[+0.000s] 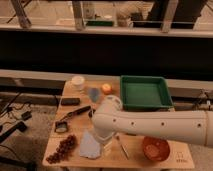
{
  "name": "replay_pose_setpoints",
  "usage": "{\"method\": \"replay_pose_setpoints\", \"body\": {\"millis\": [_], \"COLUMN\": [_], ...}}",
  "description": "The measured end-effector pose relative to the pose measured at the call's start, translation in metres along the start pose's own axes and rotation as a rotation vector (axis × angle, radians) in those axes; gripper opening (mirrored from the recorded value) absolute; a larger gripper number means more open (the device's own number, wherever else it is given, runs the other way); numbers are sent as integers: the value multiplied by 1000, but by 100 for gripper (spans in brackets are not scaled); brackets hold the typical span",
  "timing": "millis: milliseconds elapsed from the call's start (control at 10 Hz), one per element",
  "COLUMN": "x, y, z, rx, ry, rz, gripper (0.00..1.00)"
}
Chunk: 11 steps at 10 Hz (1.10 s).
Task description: Place towel in tray
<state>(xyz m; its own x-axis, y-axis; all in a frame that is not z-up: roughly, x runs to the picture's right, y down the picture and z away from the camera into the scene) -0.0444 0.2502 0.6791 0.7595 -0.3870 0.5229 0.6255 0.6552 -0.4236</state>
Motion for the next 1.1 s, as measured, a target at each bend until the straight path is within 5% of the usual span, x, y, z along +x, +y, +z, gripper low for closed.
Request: {"method": "replay_pose_setpoints", "body": {"millis": [600, 1100], "x": [-7, -15], "y": [-25, -26], "z": [32, 67], "rx": [16, -23], "ry": [-38, -75], "rz": [-30, -36], "gripper": [80, 80]}}
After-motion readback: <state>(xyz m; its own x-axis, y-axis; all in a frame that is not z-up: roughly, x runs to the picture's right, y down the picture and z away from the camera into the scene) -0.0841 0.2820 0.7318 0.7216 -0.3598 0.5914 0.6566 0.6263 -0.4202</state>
